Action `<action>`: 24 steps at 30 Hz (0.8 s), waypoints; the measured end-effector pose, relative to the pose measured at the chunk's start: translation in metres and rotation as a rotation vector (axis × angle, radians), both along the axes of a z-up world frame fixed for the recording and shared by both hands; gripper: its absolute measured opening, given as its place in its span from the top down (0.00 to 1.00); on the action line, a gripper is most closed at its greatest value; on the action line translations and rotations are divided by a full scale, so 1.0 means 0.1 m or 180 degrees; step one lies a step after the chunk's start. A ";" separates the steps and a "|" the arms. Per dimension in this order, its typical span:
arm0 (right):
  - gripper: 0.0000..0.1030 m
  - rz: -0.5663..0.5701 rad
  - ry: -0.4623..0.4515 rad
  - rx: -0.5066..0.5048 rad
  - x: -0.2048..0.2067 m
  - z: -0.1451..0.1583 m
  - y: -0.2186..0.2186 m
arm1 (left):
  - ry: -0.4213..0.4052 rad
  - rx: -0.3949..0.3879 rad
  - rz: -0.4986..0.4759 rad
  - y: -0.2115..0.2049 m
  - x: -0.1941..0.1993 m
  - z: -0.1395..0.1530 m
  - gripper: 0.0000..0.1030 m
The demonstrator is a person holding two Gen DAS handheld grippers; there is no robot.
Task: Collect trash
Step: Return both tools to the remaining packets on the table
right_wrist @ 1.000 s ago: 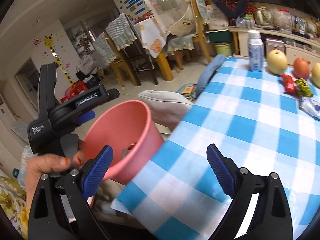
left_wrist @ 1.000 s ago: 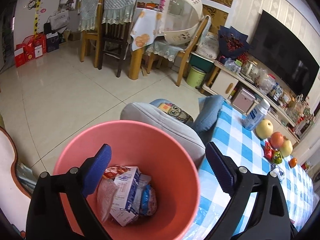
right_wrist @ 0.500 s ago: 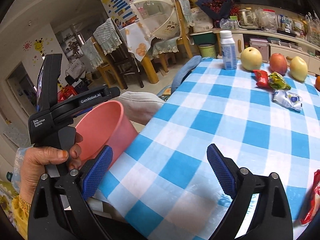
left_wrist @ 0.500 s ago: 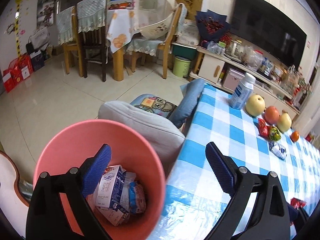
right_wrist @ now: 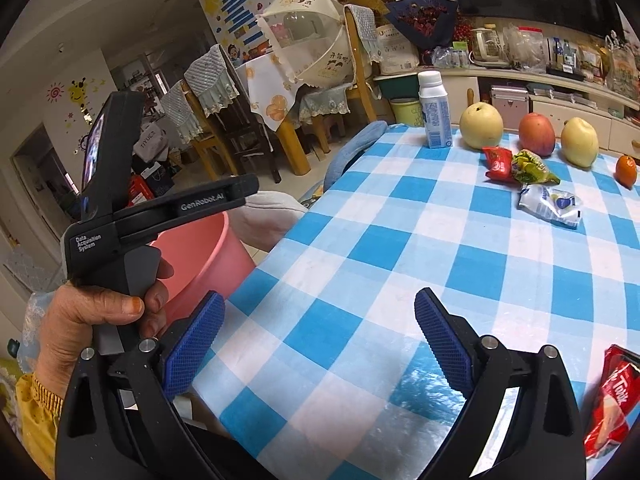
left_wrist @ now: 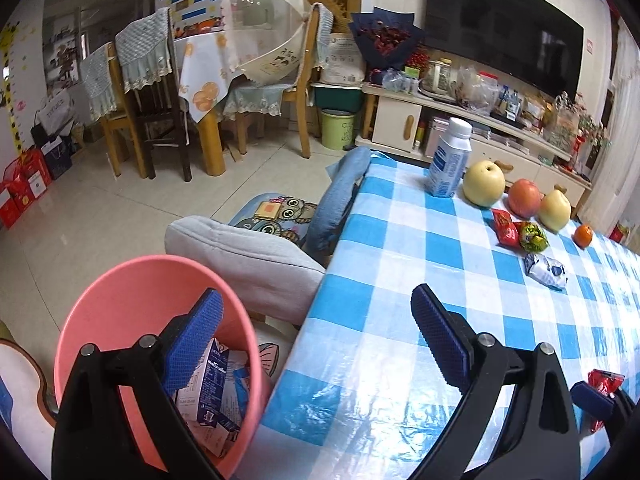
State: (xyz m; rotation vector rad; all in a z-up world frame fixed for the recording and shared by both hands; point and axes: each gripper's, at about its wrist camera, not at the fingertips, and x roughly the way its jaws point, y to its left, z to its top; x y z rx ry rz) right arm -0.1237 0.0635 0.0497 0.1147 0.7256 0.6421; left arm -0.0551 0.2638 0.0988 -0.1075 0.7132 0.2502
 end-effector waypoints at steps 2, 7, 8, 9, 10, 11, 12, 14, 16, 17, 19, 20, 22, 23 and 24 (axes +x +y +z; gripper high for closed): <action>0.08 -0.0011 -0.0020 0.0001 0.00 0.01 -0.04 | 0.0008 0.0027 -0.0030 -0.06 0.01 0.00 0.07; 0.08 -0.0047 -0.0079 0.0010 0.00 0.03 -0.18 | 0.0043 0.0118 -0.0113 -0.21 0.06 -0.03 0.07; 0.08 -0.0058 -0.0084 0.0012 0.00 0.03 -0.20 | 0.0065 0.0147 -0.0130 -0.24 0.08 -0.04 0.07; 0.08 -0.0071 -0.0082 0.0018 0.01 0.03 -0.23 | 0.0082 0.0179 -0.0145 -0.28 0.09 -0.04 0.07; 0.08 -0.0085 -0.0070 0.0033 0.03 0.02 -0.27 | 0.0091 0.0202 -0.0155 -0.30 0.10 -0.05 0.07; 0.08 -0.0098 -0.0059 0.0048 0.04 0.01 -0.31 | 0.0100 0.0231 -0.0179 -0.35 0.12 -0.06 0.07; 0.08 -0.0120 -0.0053 0.0060 0.05 0.01 -0.35 | 0.0104 0.0242 -0.0199 -0.37 0.13 -0.06 0.07; 0.08 -0.0163 -0.0045 0.0085 0.06 0.00 -0.43 | 0.0108 0.0249 -0.0239 -0.42 0.14 -0.08 0.07; 0.08 -0.0204 -0.0026 0.0117 0.09 -0.01 -0.52 | 0.0122 0.0237 -0.0290 -0.48 0.16 -0.11 0.07; 0.08 -0.0236 -0.0016 0.0135 0.10 -0.02 -0.59 | 0.0122 0.0228 -0.0313 -0.50 0.17 -0.11 0.07; 0.07 -0.0294 -0.0011 0.0161 0.13 -0.01 -0.69 | 0.0114 0.0217 -0.0356 -0.57 0.20 -0.13 0.07; 0.07 -0.0335 -0.0016 0.0177 0.14 0.00 -0.75 | 0.0106 0.0209 -0.0386 -0.61 0.22 -0.14 0.07; 0.07 -0.0449 -0.0048 0.0193 0.15 0.01 -0.89 | 0.0087 0.0208 -0.0425 -0.68 0.25 -0.16 0.07; 0.07 -0.0519 -0.0071 0.0190 0.17 0.02 -0.98 | 0.0072 0.0214 -0.0444 -0.72 0.26 -0.17 0.07; 0.07 -0.0578 -0.0089 0.0184 0.18 0.03 -1.05 | 0.0062 0.0217 -0.0469 -0.76 0.28 -0.18 0.07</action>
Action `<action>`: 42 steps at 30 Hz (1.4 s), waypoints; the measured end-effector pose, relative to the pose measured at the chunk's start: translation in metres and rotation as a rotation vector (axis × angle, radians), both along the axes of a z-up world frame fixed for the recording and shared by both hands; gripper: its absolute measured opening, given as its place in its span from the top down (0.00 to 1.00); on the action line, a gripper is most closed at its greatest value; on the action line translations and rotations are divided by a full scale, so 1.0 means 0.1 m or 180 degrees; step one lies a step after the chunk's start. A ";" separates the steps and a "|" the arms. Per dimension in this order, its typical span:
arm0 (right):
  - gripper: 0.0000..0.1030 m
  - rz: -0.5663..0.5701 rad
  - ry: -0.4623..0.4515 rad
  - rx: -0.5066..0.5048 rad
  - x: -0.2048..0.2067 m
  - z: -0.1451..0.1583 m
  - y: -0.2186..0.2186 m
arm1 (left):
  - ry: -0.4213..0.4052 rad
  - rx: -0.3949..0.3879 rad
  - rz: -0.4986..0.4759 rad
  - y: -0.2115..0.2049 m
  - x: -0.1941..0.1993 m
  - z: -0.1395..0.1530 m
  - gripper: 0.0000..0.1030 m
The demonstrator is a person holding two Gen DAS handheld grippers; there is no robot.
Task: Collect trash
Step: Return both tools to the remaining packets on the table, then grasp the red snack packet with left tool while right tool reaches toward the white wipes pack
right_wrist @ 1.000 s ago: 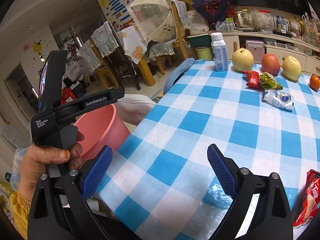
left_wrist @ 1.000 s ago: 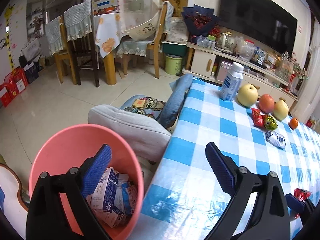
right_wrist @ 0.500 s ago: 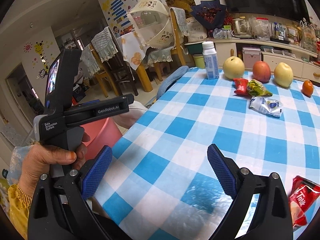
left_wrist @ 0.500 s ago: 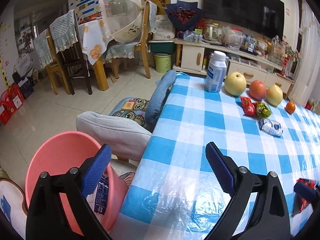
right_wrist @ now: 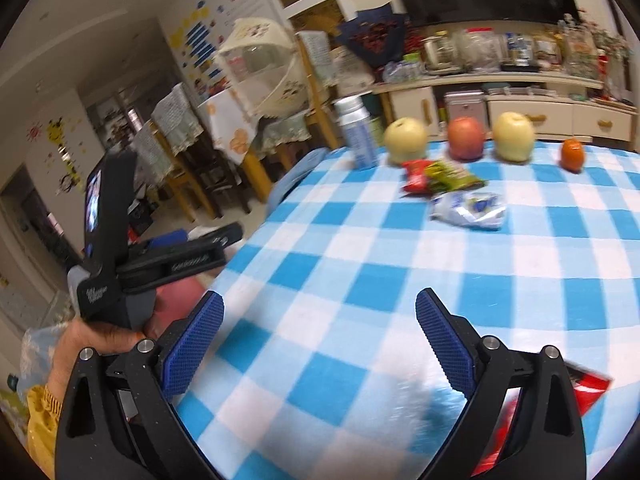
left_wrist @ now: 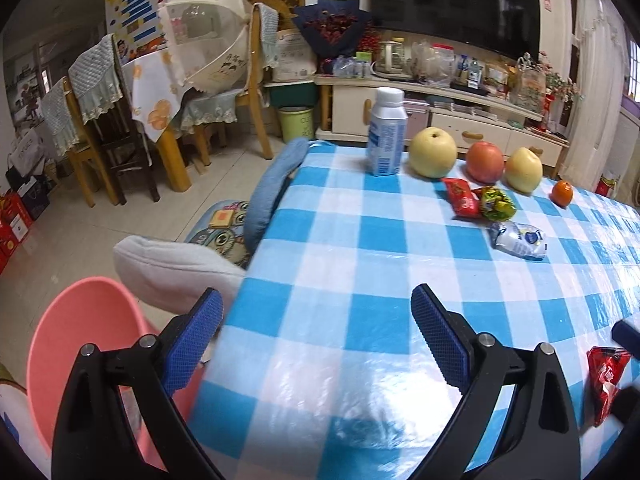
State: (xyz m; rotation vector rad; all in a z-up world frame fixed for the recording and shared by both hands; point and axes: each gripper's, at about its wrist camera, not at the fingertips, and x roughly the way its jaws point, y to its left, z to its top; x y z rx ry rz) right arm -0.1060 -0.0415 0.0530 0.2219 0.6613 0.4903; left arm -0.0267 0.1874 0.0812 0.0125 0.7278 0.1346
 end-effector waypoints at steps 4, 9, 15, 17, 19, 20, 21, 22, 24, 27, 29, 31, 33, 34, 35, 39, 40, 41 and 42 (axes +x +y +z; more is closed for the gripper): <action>0.07 -0.0236 -0.0046 0.0005 0.06 0.03 -0.30 | -0.0055 -0.0092 -0.0156 -0.15 0.06 -0.03 0.07; 0.07 -0.0547 0.0006 0.0159 0.16 0.02 -0.80 | -0.0082 -0.0419 -0.0334 -0.29 0.15 -0.09 0.07; 0.07 -0.0748 0.0184 0.0192 0.26 -0.02 -1.21 | -0.0221 -0.0750 -0.0470 -0.56 0.39 -0.04 0.08; 0.07 -0.0785 0.0257 0.0186 0.29 -0.04 -1.28 | -0.0235 -0.0876 -0.0511 -0.67 0.54 -0.03 0.08; 0.07 -0.0797 0.0356 0.0190 0.31 -0.07 -1.36 | -0.0151 -0.1009 -0.0541 -0.76 0.73 -0.05 0.08; 0.07 -0.0796 0.0398 0.0190 0.32 -0.09 -1.37 | -0.0112 -0.1051 -0.0551 -0.83 0.86 -0.07 0.08; 0.07 -0.0788 0.0460 0.0187 0.32 -0.10 -1.39 | -0.0081 -0.1061 -0.0556 -0.90 0.98 -0.08 0.08; 0.07 -0.0763 0.0485 0.0186 0.32 -0.11 -1.41 | -0.0057 -0.1058 -0.0541 -0.98 1.13 -0.10 0.08; 0.07 -0.0742 0.0476 0.0138 0.30 -0.10 -1.43 | 0.0006 -0.1081 -0.0495 -1.08 1.35 -0.13 0.12; 0.07 -0.0737 0.0453 0.0035 0.29 -0.10 -1.44 | 0.0153 -0.1102 -0.0389 -1.22 1.72 -0.19 0.23; 0.07 -0.0723 0.0459 -0.0001 0.29 -0.11 -1.45 | 0.0228 -0.1097 -0.0296 -1.26 1.92 -0.25 0.27; 0.07 -0.0709 0.0470 -0.0011 0.29 -0.12 -1.46 | 0.0368 -0.1135 -0.0193 -1.30 2.14 -0.34 0.29; 0.07 -0.0668 0.0473 0.0002 0.30 -0.11 -1.46 | 0.0508 -0.1065 -0.0128 -1.33 2.28 -0.42 0.32; 0.07 -0.0656 0.0466 -0.0001 0.29 -0.11 -1.46 | 0.0569 -0.1005 -0.0096 -1.35 2.34 -0.47 0.34; 0.07 -0.0644 0.0454 -0.0014 0.29 -0.10 -1.45 | 0.0629 -0.0944 -0.0066 -1.37 2.40 -0.51 0.35; 0.07 -0.0654 0.0432 -0.0072 0.28 -0.10 -1.49 | 0.0802 -0.0744 -0.0151 -1.50 2.47 -0.66 0.47; 0.07 -0.0667 0.0439 -0.0071 0.27 -0.10 -1.51 | 0.0809 -0.0675 -0.0190 -1.53 2.45 -0.67 0.50; 0.07 -0.0682 0.0446 -0.0061 0.27 -0.10 -1.53 | 0.0845 -0.0621 -0.0234 -1.56 2.43 -0.69 0.52; 0.07 -0.0702 0.0451 -0.0038 0.26 -0.10 -1.56 | 0.0886 -0.0608 -0.0275 -1.59 2.41 -0.71 0.56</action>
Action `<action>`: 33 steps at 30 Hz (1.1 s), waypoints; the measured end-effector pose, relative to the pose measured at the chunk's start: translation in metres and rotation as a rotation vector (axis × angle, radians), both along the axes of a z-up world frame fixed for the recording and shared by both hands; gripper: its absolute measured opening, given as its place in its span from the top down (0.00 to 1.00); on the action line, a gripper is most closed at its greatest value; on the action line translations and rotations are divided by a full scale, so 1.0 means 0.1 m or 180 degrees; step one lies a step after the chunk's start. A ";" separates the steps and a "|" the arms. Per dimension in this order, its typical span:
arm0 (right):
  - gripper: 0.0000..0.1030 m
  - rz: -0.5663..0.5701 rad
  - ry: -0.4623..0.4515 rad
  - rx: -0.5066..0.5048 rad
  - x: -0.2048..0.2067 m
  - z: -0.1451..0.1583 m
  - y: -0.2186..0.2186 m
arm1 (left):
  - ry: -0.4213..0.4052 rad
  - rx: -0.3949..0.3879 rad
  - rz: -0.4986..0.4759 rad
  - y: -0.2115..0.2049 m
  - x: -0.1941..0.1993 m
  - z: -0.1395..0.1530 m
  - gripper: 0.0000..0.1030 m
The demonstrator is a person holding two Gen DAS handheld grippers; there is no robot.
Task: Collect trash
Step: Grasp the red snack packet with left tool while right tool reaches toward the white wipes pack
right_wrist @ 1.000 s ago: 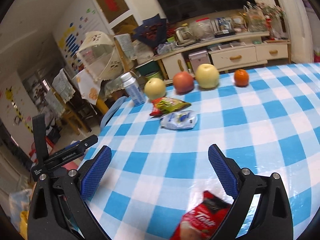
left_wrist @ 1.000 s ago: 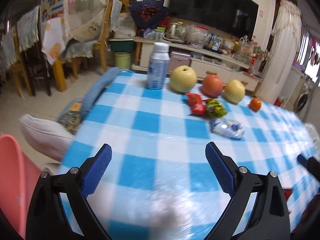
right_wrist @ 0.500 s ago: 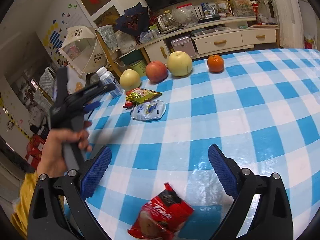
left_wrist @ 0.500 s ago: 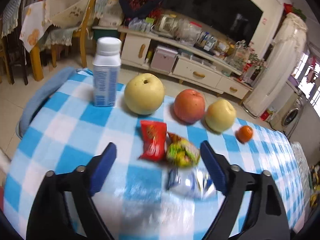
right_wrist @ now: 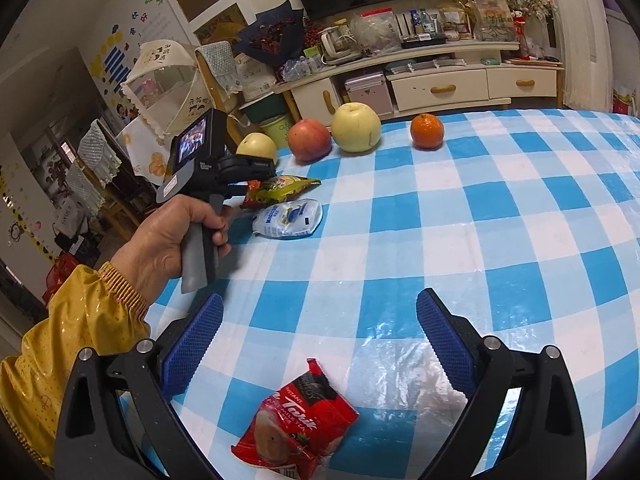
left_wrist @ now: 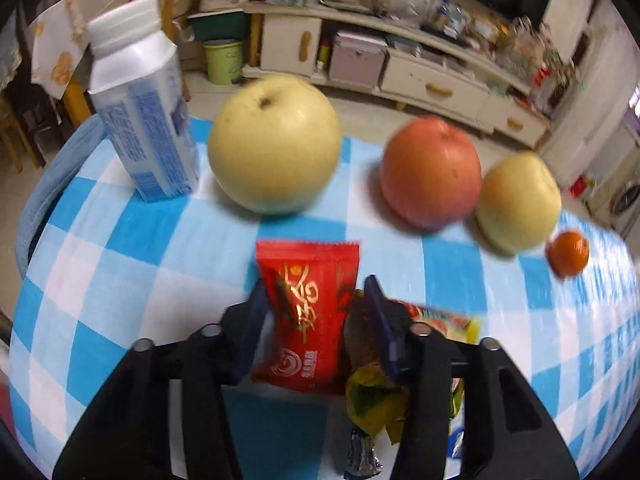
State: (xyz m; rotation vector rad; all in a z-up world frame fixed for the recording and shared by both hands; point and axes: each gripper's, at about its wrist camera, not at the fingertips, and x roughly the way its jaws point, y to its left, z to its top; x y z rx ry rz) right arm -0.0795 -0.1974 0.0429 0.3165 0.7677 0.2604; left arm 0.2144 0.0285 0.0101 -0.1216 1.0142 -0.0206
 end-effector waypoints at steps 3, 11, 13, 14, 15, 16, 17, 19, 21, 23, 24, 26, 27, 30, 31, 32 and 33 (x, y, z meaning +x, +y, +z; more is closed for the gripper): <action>0.07 -0.0035 -0.0012 0.0042 -0.02 0.02 -0.06 | 0.0006 0.0042 -0.0144 -0.06 -0.12 -0.02 0.56; 0.07 -0.0068 -0.0038 0.0037 -0.08 0.04 -0.15 | 0.0030 0.0225 -0.0614 -0.36 -0.74 -0.01 0.57; 0.07 -0.0072 -0.0024 0.0027 -0.09 0.04 -0.17 | 0.0031 0.0223 -0.0700 -0.41 -0.94 0.00 0.57; 0.07 -0.0075 -0.0022 0.0027 -0.09 0.04 -0.17 | 0.0034 0.0220 -0.0735 -0.44 -1.01 0.00 0.57; 0.07 -0.0073 -0.0020 0.0030 -0.10 0.04 -0.18 | 0.0034 0.0221 -0.0773 -0.48 -1.10 0.00 0.57; 0.07 -0.0055 -0.0010 0.0032 -0.10 0.04 -0.19 | 0.0039 0.0222 -0.0818 -0.51 -1.19 0.01 0.57; 0.07 -0.0036 0.0011 0.0019 -0.10 0.03 -0.18 | 0.0048 0.0214 -0.0870 -0.54 -1.30 0.01 0.57; 0.07 -0.0017 0.0064 -0.0039 -0.10 0.00 -0.16 | 0.0048 0.0193 -0.0909 -0.56 -1.45 0.01 0.57; 0.07 0.0022 0.0120 -0.0062 -0.09 -0.03 -0.15 | 0.0026 0.0204 -0.0954 -0.56 -1.63 0.01 0.61; 0.07 0.0064 0.0165 -0.0052 -0.10 -0.06 -0.14 | -0.0015 0.0210 -0.0952 -0.56 -1.73 0.02 0.64; 0.07 0.0095 0.0190 -0.0043 -0.10 -0.07 -0.14 | -0.0026 0.0188 -0.0937 -0.55 -1.76 0.02 0.64; 0.07 0.0184 0.0285 0.0027 -0.10 -0.12 -0.13 | -0.0052 0.0140 -0.0917 -0.53 -1.82 0.02 0.66; 0.07 0.0236 0.0354 0.0075 -0.10 -0.15 -0.13 | -0.0069 0.0129 -0.0907 -0.52 -1.84 0.03 0.67; 0.07 0.0335 0.0474 0.0052 -0.12 -0.21 -0.08 | -0.0105 0.0064 -0.0843 -0.46 -1.88 0.04 0.69; 0.07 0.0375 0.0501 0.0018 -0.12 -0.23 -0.05 | -0.0120 0.0037 -0.0811 -0.42 -1.91 0.05 0.70; 0.07 0.0404 0.0520 -0.0003 -0.13 -0.25 -0.02 | -0.0128 0.0021 -0.0786 -0.39 -1.92 0.06 0.70; 0.07 0.0438 0.0542 -0.0028 -0.14 -0.27 0.00 | -0.0140 -0.0006 -0.0757 -0.35 -1.95 0.07 0.70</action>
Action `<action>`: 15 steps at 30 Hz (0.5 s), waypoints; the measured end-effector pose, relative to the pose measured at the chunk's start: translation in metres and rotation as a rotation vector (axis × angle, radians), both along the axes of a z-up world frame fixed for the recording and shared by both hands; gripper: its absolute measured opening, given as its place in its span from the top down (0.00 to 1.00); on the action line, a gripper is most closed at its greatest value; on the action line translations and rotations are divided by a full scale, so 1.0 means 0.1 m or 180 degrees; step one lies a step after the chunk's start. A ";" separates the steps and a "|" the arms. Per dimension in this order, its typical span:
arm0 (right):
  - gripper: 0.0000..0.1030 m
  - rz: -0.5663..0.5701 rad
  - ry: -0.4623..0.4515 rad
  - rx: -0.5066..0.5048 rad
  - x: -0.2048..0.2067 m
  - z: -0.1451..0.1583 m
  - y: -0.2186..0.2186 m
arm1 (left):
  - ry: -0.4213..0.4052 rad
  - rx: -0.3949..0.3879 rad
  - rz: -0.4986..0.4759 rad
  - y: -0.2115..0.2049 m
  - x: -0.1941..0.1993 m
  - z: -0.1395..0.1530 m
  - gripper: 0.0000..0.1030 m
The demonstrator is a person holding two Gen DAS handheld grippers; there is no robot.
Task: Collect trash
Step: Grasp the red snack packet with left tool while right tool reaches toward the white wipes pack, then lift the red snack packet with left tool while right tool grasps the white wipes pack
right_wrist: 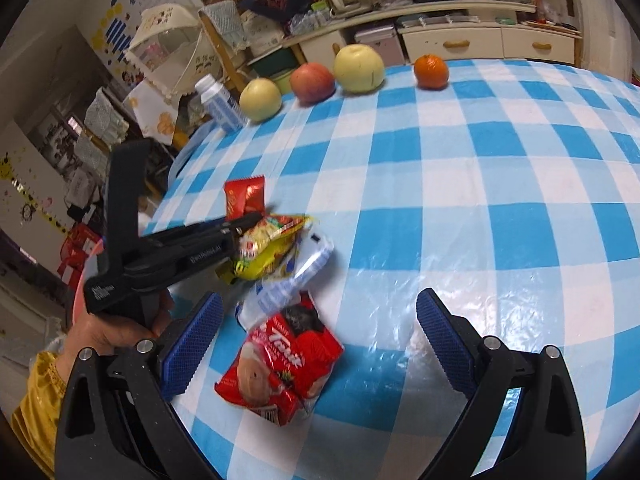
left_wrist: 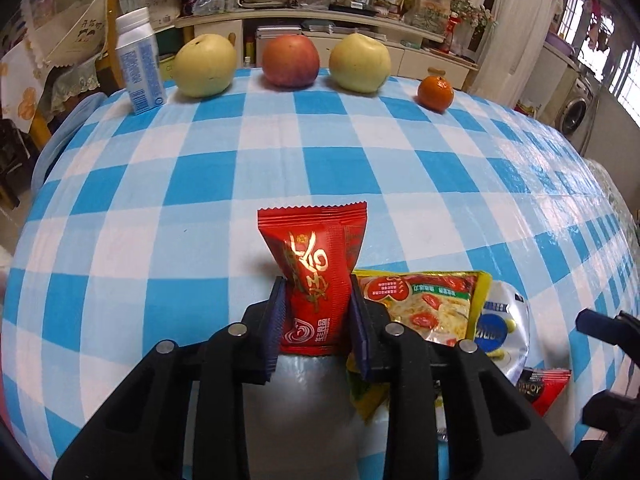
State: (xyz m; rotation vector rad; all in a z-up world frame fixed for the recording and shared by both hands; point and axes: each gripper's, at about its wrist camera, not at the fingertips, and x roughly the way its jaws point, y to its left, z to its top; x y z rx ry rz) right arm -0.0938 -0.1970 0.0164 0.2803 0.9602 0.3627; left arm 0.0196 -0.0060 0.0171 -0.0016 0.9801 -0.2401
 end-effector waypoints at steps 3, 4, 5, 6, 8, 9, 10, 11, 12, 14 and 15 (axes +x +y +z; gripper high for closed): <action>0.07 -0.0010 0.0005 -0.0047 0.00 -0.04 0.02 | -0.0033 -0.0092 0.0088 0.14 -0.11 0.02 0.70; 0.07 -0.0013 0.0029 -0.0037 0.01 -0.06 0.02 | -0.0040 -0.0119 0.0115 0.19 -0.16 0.03 0.70; 0.07 -0.0019 0.0054 -0.0019 0.02 -0.09 0.02 | -0.0043 -0.0136 0.0136 0.22 -0.19 0.03 0.70; 0.07 -0.0026 0.0076 0.0005 0.03 -0.10 0.02 | -0.0043 -0.0154 0.0157 0.26 -0.23 0.04 0.70; 0.07 -0.0039 0.0089 0.0063 0.05 -0.12 0.03 | -0.0054 -0.0187 0.0190 0.34 -0.32 0.06 0.70; 0.07 -0.0043 0.0081 0.0079 0.05 -0.12 0.04 | -0.0063 -0.0205 0.0205 0.38 -0.37 0.07 0.70; 0.07 -0.0066 0.0053 0.0105 0.05 -0.11 0.04 | -0.0074 -0.0229 0.0227 0.43 -0.42 0.08 0.70; 0.07 -0.0079 0.0033 0.0127 0.06 -0.11 0.04 | -0.0083 -0.0252 0.0244 0.46 -0.47 0.08 0.70; 0.07 -0.0091 0.0012 0.0168 0.07 -0.10 0.05 | -0.0094 -0.0280 0.0268 0.50 -0.52 0.09 0.70; 0.07 -0.0101 0.0021 0.0238 0.11 -0.11 0.07 | -0.0136 -0.0340 0.0308 0.59 -0.62 0.11 0.70; 0.08 -0.0100 0.0038 0.0269 0.13 -0.12 0.09 | -0.0164 -0.0355 0.0322 0.62 -0.67 0.12 0.70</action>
